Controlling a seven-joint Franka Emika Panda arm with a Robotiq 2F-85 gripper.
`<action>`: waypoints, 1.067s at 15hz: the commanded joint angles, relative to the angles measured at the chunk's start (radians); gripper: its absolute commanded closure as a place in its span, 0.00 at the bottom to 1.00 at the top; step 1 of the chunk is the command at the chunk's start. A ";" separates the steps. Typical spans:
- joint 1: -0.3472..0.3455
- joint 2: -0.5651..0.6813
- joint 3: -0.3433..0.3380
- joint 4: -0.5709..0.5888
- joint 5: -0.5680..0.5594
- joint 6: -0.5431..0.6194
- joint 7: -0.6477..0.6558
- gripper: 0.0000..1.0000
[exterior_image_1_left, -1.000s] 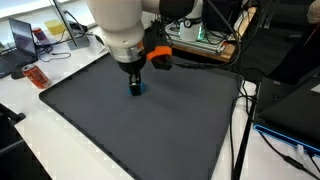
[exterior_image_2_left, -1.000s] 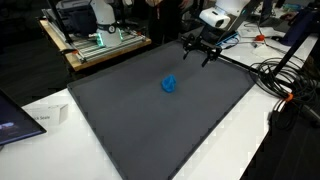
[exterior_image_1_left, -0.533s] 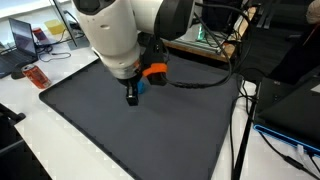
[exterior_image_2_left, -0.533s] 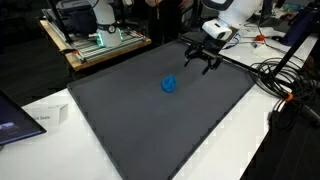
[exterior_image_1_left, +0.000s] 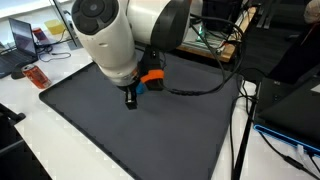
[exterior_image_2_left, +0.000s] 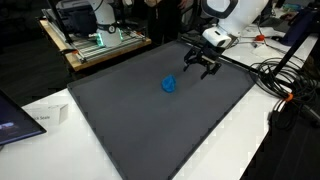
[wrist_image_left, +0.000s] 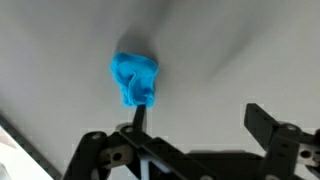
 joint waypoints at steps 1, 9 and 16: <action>-0.008 -0.036 -0.009 -0.023 -0.040 -0.030 -0.095 0.00; -0.054 -0.139 -0.009 -0.148 -0.037 -0.038 -0.338 0.00; -0.170 -0.161 0.002 -0.146 0.060 -0.098 -0.560 0.00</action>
